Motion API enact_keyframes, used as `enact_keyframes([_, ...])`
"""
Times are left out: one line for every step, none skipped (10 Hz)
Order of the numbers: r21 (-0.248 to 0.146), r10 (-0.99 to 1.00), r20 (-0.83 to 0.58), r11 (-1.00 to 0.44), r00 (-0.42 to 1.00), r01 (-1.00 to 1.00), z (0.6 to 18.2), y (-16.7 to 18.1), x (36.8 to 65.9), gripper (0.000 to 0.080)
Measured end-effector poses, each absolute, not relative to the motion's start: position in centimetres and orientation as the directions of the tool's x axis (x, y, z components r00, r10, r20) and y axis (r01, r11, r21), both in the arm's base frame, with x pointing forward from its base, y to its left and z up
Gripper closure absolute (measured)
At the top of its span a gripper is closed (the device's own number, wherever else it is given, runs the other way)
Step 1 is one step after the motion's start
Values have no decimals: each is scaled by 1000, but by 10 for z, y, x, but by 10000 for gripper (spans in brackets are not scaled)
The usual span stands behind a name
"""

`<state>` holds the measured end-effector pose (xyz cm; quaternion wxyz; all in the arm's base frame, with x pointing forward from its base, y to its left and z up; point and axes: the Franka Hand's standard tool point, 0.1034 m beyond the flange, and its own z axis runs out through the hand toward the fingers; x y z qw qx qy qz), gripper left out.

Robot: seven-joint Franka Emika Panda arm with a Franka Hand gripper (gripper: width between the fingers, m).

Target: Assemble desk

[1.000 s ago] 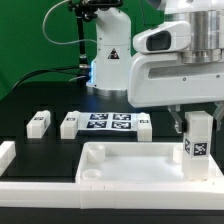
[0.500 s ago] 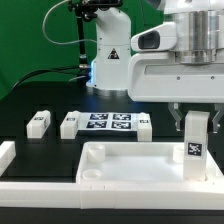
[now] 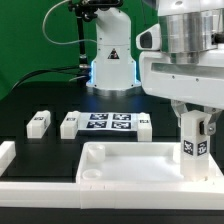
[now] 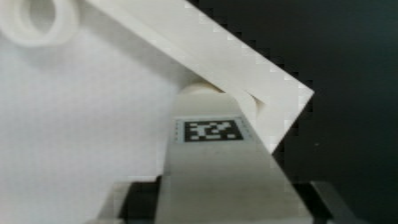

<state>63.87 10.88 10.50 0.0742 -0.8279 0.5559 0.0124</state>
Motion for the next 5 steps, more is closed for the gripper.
enact_keyframes([-108, -934, -122, -323, 335, -940, 105, 108, 639, 511])
enact_keyframes([-97, -960, -135, -233, 245, -968, 105, 110, 638, 511])
enact_keyframes([-94, -965, -139, -211, 223, -973, 105, 111, 638, 511])
enact_keyframes([-87, -975, -148, -152, 164, -984, 105, 112, 638, 511])
enact_keyframes([-84, -979, -155, -118, 130, -989, 105, 112, 638, 511])
